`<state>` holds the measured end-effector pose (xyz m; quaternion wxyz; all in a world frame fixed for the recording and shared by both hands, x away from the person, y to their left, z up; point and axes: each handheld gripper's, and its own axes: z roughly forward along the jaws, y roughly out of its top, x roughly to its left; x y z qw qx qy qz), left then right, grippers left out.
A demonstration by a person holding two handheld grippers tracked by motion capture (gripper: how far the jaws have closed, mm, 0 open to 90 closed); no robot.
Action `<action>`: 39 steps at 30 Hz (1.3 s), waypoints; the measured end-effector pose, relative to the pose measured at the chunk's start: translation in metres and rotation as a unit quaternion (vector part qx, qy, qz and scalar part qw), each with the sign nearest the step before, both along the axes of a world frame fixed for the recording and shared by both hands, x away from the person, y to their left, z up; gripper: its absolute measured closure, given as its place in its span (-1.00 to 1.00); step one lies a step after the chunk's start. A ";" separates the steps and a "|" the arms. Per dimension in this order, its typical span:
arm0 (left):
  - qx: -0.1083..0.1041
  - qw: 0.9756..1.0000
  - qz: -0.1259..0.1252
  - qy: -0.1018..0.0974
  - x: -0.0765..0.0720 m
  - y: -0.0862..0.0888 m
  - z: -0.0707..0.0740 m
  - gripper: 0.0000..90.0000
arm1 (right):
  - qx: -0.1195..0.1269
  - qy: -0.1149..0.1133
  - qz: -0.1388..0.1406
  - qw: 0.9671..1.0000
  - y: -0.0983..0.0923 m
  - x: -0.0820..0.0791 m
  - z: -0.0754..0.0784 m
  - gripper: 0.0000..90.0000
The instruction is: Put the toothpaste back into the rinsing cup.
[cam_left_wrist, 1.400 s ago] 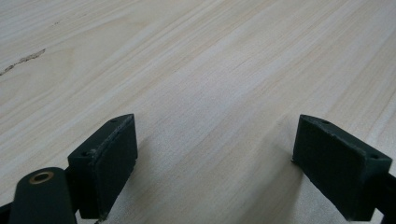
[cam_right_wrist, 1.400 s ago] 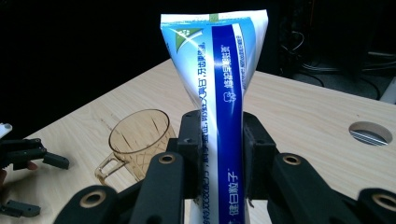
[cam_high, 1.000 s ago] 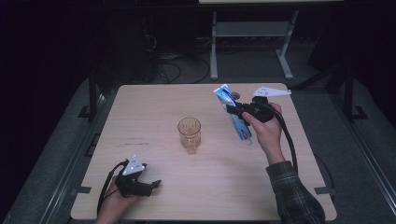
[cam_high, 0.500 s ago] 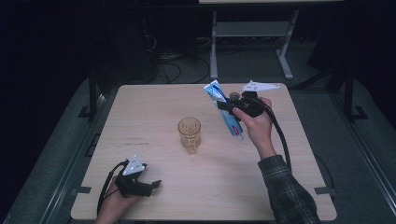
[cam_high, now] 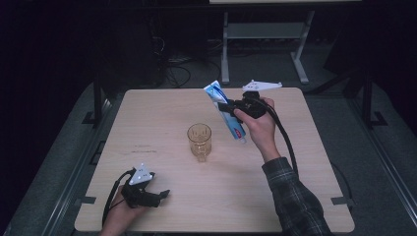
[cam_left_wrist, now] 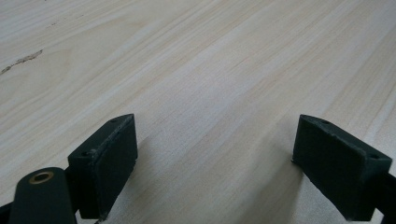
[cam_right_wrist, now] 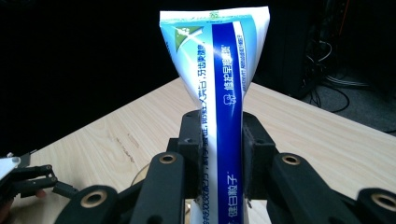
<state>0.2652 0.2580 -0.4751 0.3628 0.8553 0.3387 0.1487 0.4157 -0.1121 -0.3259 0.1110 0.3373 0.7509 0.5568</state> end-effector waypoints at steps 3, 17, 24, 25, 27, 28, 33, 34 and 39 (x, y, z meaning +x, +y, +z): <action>0.000 1.000 0.000 0.000 0.000 0.000 0.000 -0.71 | 0.001 0.000 0.003 1.000 0.006 0.003 0.001 0.63; -0.001 1.000 -0.002 0.000 -0.001 0.000 0.000 -0.71 | -0.003 -0.002 0.022 1.000 0.037 0.015 0.009 0.63; -0.003 1.000 -0.002 0.001 -0.001 -0.001 0.000 -0.71 | -0.005 -0.003 0.028 1.000 0.049 0.019 0.011 0.63; -0.003 1.000 -0.002 0.001 -0.001 -0.001 0.000 -0.71 | -0.005 -0.003 0.028 1.000 0.049 0.019 0.011 0.63; -0.003 1.000 -0.002 0.000 -0.001 -0.001 0.000 -0.71 | -0.005 -0.004 0.029 1.000 0.052 0.020 0.012 0.63; -0.003 1.000 -0.002 0.000 -0.001 -0.001 0.000 -0.71 | -0.004 -0.004 0.030 1.000 0.053 0.021 0.013 0.63; -0.004 1.000 -0.002 0.000 -0.001 -0.001 0.000 -0.71 | 0.000 -0.007 0.033 0.999 0.058 0.023 0.015 0.63; -0.004 1.000 -0.002 0.000 -0.001 -0.001 0.000 -0.71 | 0.000 -0.006 0.033 0.999 0.060 0.024 0.015 0.63; -0.004 1.000 -0.002 0.000 -0.001 -0.001 0.000 -0.71 | -0.002 -0.004 0.035 0.999 0.065 0.026 0.015 0.63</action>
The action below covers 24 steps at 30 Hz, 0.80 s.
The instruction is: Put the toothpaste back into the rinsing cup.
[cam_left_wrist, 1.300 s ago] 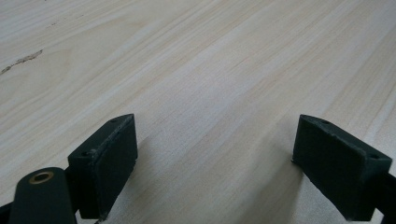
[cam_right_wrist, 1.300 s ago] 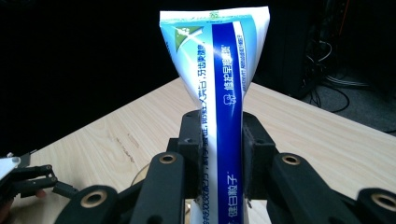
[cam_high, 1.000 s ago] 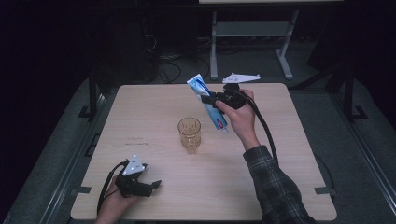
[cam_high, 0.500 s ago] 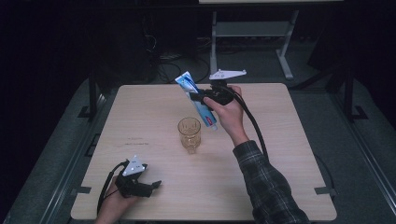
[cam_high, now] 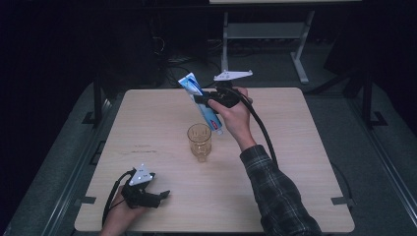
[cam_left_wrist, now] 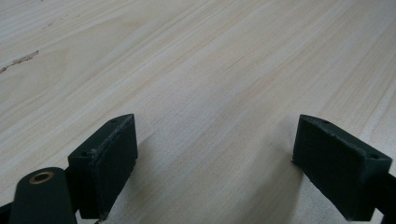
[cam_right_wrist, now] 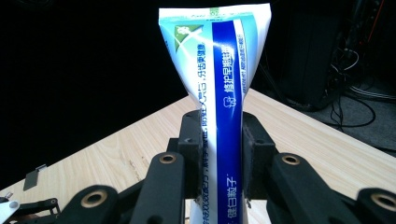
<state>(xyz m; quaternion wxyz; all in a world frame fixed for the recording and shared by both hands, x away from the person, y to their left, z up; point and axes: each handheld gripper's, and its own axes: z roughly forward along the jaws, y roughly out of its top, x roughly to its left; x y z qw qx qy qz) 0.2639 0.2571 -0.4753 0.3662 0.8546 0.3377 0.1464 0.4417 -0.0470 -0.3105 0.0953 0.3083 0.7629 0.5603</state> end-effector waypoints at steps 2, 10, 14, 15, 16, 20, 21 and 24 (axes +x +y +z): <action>0.000 1.000 0.000 0.000 0.000 0.000 0.000 -0.71 | 0.003 -0.002 0.002 1.000 0.003 0.001 0.001 0.63; 0.000 1.000 0.000 0.000 0.000 0.000 0.000 -0.71 | 0.004 0.000 0.008 1.000 0.015 0.005 0.002 0.63; 0.001 1.000 -0.001 0.000 0.000 0.000 0.000 -0.71 | 0.002 0.004 0.010 1.000 0.021 0.008 -0.001 0.63; 0.001 1.000 -0.001 0.000 0.000 0.000 0.000 -0.71 | 0.002 0.004 0.010 1.000 0.021 0.008 -0.001 0.63; 0.001 1.000 -0.001 0.000 0.000 0.000 0.000 -0.71 | -0.001 0.003 0.012 1.000 0.025 0.010 -0.002 0.63; 0.001 1.000 -0.001 0.000 0.000 0.000 0.000 -0.71 | -0.001 0.004 0.014 1.000 0.029 0.013 -0.001 0.63; 0.001 1.000 -0.001 -0.001 -0.001 0.000 0.000 -0.71 | -0.001 0.003 0.015 1.000 0.032 0.013 0.000 0.63; 0.001 1.000 -0.002 0.000 -0.001 0.000 0.000 -0.71 | -0.001 0.003 0.016 1.000 0.034 0.014 0.000 0.63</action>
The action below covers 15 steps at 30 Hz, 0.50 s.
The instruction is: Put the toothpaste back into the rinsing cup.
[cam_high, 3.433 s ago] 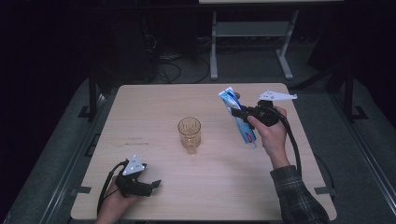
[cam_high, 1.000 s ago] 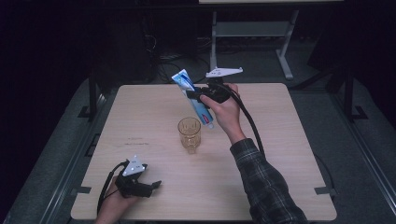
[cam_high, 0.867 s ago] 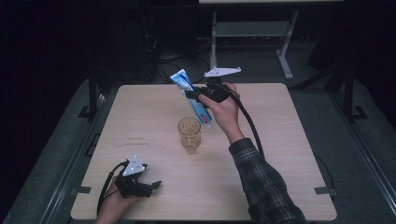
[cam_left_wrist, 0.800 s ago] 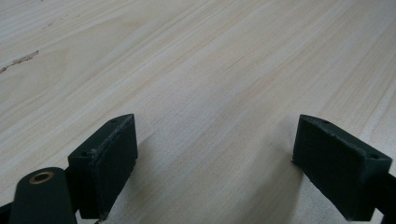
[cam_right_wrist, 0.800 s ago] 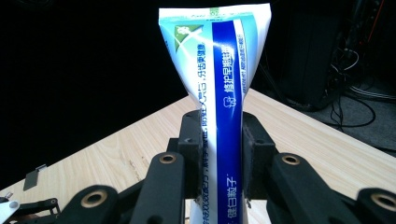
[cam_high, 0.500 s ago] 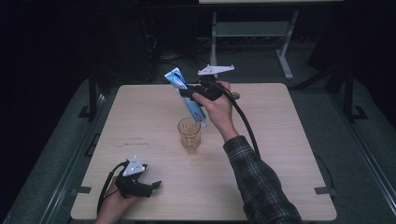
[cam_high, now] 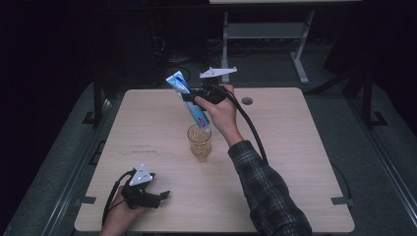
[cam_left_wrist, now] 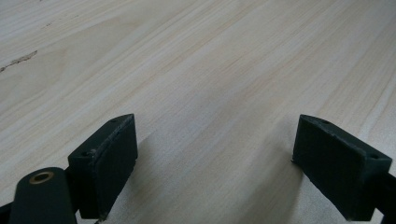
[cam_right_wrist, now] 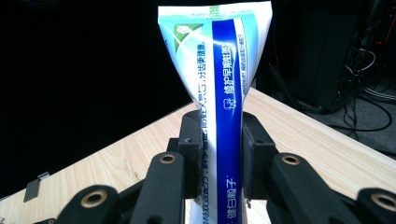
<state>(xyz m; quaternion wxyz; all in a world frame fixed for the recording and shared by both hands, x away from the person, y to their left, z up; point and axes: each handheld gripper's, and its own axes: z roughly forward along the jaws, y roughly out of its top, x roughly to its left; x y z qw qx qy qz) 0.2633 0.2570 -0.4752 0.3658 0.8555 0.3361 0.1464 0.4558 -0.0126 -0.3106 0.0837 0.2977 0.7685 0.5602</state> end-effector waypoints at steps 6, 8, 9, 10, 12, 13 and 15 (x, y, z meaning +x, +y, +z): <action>0.000 1.000 -0.001 0.000 0.000 0.000 0.000 -0.71 | -0.005 0.002 0.002 1.000 0.006 0.001 -0.004 0.63; 0.000 1.000 -0.002 0.000 0.000 0.000 0.000 -0.71 | -0.006 0.005 0.001 1.000 0.007 0.003 -0.006 0.63; 0.000 1.000 -0.002 0.000 0.000 0.000 0.000 -0.71 | -0.006 0.005 0.000 1.000 0.008 0.003 -0.007 0.63; 0.000 1.000 -0.002 0.000 0.000 0.000 0.000 -0.71 | -0.008 0.006 0.000 1.000 0.008 0.005 -0.009 0.63; 0.000 1.000 -0.002 0.000 0.000 0.000 0.000 -0.71 | -0.008 0.007 0.001 1.000 0.009 0.005 -0.010 0.63; 0.000 1.000 -0.002 0.000 0.000 0.000 0.000 -0.71 | -0.008 0.007 0.001 1.000 0.009 0.005 -0.010 0.63; 0.000 1.000 -0.002 0.000 0.000 0.000 0.000 -0.71 | -0.010 0.009 0.002 1.000 0.010 0.005 -0.011 0.63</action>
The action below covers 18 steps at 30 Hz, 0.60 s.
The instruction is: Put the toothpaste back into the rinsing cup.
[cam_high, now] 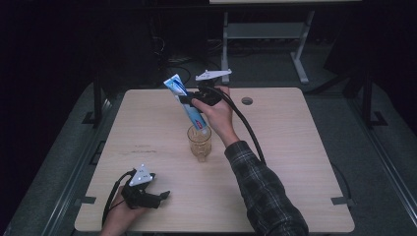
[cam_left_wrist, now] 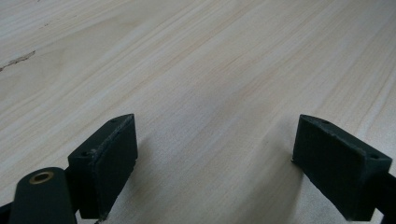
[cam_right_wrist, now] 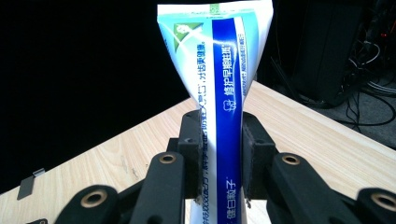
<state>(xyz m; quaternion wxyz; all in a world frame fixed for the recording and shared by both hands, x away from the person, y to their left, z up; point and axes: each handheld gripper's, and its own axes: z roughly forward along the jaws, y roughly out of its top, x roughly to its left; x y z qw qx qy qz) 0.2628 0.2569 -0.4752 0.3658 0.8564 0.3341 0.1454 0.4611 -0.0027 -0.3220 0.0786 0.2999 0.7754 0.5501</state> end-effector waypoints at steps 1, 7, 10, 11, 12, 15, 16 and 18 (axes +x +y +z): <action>0.000 1.000 0.000 0.000 0.000 0.000 0.000 -0.71 | 0.000 0.000 -0.001 1.000 0.000 0.000 0.000 0.63; 0.000 1.000 0.000 0.000 0.000 0.000 0.000 -0.71 | -0.001 0.003 0.000 1.000 0.000 -0.001 -0.004 0.63; 0.001 1.000 -0.001 0.000 0.000 0.000 0.000 -0.71 | -0.002 0.004 0.000 1.000 0.000 -0.001 -0.007 0.63; 0.001 1.000 -0.001 0.000 0.000 0.000 0.000 -0.71 | -0.001 0.004 0.001 1.000 -0.001 0.000 -0.008 0.63; 0.001 1.000 -0.001 0.000 0.000 0.000 0.000 -0.71 | -0.002 0.006 0.001 1.000 -0.001 0.000 -0.008 0.63; 0.001 1.000 -0.001 0.000 0.000 0.000 0.000 -0.71 | -0.002 0.006 0.000 1.000 -0.001 -0.001 -0.011 0.63; 0.001 1.000 -0.001 0.000 0.000 0.000 0.000 -0.71 | -0.001 0.008 0.002 1.000 -0.002 -0.002 -0.013 0.63; 0.001 1.000 -0.001 0.000 0.000 0.000 0.000 -0.71 | -0.002 0.008 0.002 1.000 -0.002 -0.002 -0.015 0.63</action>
